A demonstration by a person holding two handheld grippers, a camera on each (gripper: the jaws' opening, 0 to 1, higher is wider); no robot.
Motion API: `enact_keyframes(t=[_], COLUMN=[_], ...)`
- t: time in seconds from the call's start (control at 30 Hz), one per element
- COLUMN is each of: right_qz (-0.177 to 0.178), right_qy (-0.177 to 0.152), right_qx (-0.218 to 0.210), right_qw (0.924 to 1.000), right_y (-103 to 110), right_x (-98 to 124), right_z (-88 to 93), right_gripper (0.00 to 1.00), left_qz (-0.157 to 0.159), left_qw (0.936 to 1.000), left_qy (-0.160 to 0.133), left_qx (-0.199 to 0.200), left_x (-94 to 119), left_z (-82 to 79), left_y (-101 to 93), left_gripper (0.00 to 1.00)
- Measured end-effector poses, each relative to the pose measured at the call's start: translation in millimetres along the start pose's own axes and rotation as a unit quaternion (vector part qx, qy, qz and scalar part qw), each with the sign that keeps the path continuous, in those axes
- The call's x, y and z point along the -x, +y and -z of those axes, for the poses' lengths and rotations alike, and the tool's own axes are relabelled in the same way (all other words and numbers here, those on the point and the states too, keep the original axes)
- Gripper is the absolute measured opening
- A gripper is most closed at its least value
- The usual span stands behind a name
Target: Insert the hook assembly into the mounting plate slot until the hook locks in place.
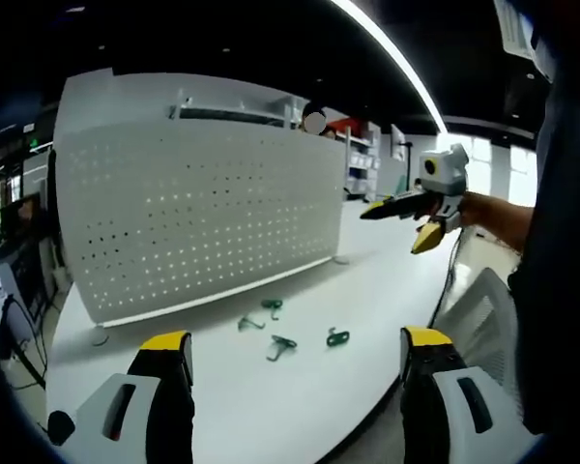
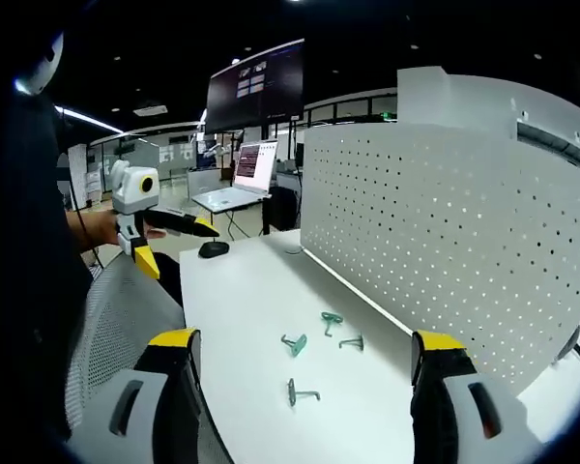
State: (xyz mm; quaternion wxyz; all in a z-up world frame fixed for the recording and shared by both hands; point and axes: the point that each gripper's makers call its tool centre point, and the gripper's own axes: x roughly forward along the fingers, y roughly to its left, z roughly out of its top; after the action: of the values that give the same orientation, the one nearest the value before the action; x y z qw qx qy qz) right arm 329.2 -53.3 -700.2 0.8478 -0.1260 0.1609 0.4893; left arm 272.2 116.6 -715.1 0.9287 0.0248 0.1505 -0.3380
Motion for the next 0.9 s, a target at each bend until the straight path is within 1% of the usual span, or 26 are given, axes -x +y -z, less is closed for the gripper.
enact_keyframes(t=[0.33,0.57,0.9], right_qz=[-0.020,-0.033,-0.043], right_qy=[0.014,0.027,0.056], right_qx=[0.002,-0.001,-0.007], right_qw=[0.9997,0.9991,0.9975], right_y=[7.1,9.9,11.5], right_x=[-24.9,-43.6,-70.3], right_z=[-0.5,1.5,11.3], right_gripper=[0.80,0.73,0.59], left_qz=[0.004,0.007,0.009], left_qw=[1.0000,1.0000,0.9999], left_qy=[-0.008,-0.005,-0.005], left_qx=[0.002,-0.002,-0.003], left_x=[-1.5,-3.0,-5.3], left_z=[1.0,4.8,10.1], left_y=[0.6,2.1,6.1], left_gripper=[0.90,0.90,0.89])
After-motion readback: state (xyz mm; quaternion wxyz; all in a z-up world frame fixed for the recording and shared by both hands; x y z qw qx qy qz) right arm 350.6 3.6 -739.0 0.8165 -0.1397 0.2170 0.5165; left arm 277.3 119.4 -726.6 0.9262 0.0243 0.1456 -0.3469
